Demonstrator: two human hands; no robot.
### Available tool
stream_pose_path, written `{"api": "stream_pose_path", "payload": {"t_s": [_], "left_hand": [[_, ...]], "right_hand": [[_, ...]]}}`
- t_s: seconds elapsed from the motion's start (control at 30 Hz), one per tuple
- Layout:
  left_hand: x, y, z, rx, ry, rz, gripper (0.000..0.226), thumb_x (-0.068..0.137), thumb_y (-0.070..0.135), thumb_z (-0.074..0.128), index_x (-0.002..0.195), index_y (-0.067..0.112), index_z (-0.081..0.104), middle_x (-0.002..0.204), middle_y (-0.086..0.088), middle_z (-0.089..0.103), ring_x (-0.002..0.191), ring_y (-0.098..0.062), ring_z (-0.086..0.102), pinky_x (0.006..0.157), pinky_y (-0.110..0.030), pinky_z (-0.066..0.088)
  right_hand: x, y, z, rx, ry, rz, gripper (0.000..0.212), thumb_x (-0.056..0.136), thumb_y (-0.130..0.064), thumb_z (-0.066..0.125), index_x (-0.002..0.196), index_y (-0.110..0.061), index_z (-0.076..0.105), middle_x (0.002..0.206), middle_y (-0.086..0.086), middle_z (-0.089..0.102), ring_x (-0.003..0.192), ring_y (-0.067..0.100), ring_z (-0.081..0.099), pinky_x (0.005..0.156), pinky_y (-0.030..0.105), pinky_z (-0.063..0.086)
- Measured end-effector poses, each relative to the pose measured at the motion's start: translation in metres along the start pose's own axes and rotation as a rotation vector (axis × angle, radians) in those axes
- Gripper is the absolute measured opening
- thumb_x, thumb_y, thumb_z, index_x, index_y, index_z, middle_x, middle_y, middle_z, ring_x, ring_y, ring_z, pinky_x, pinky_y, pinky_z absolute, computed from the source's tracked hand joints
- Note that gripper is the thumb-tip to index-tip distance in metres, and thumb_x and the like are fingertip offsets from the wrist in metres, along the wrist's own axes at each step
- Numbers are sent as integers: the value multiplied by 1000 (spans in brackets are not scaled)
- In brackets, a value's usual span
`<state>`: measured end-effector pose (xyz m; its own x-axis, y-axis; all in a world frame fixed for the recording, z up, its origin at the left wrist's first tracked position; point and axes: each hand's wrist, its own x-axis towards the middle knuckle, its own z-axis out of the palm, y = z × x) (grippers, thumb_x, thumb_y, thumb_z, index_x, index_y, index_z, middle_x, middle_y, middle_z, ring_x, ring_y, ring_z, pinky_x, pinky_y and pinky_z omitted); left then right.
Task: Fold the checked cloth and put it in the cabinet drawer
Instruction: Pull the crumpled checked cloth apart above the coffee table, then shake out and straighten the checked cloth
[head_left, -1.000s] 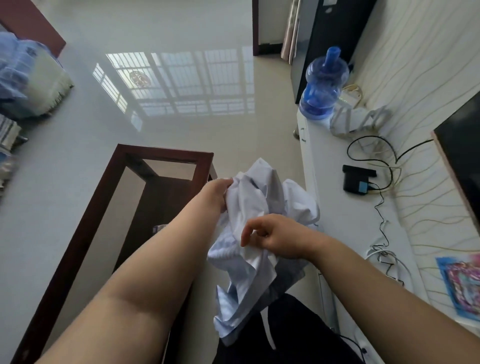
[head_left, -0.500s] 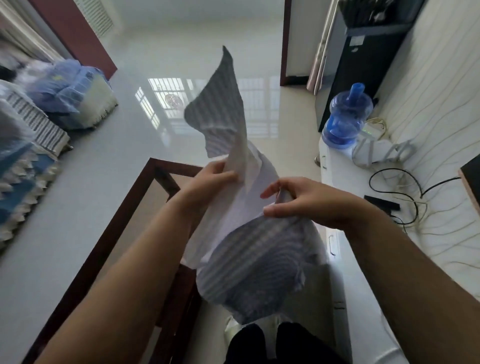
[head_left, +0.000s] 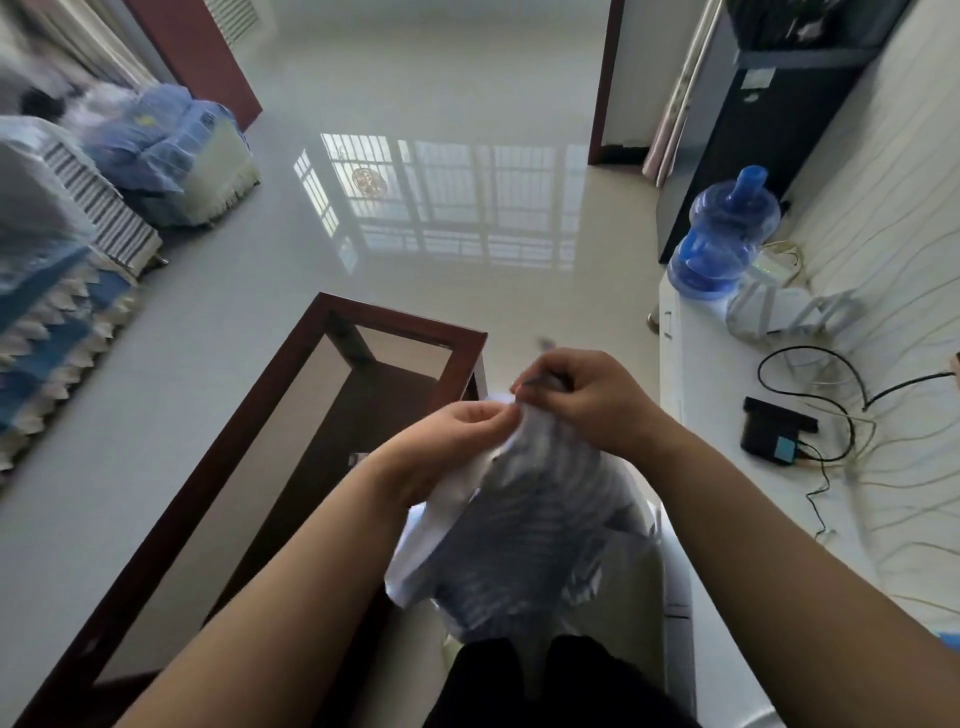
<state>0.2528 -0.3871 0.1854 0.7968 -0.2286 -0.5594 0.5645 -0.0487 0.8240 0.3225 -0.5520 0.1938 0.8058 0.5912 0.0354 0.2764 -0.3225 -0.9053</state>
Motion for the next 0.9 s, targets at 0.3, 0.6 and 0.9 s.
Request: {"api": "stream_pose_path", "payload": {"t_s": [0.3,0.6,0.9], "left_hand": [[-28,18,-49,-54,-239,45,19,82,22,67,98,13,74,91,-7,69,83,-18,68,73,-28,57],[-38,27,-59,-98,-402,91,33,57,41,83,69,11,75,61,4,67,55,-7,65,51,-13,50],[-78,53,-59,553,163,214,89,52,90,48,113,28,63,99,12,71,90,-4,68,70,-18,53]], "right_hand": [[0,16,-35,302,-295,218,15,83,-9,67,68,-13,64,132,-25,50,108,2,62,82,19,53],[22,43,-20,685,-589,364,73,70,-28,83,102,24,43,106,30,42,96,46,39,82,44,42],[20,-20,-14,397,-145,169,19,73,-17,76,78,-2,67,74,15,61,70,19,57,66,26,51]]}}
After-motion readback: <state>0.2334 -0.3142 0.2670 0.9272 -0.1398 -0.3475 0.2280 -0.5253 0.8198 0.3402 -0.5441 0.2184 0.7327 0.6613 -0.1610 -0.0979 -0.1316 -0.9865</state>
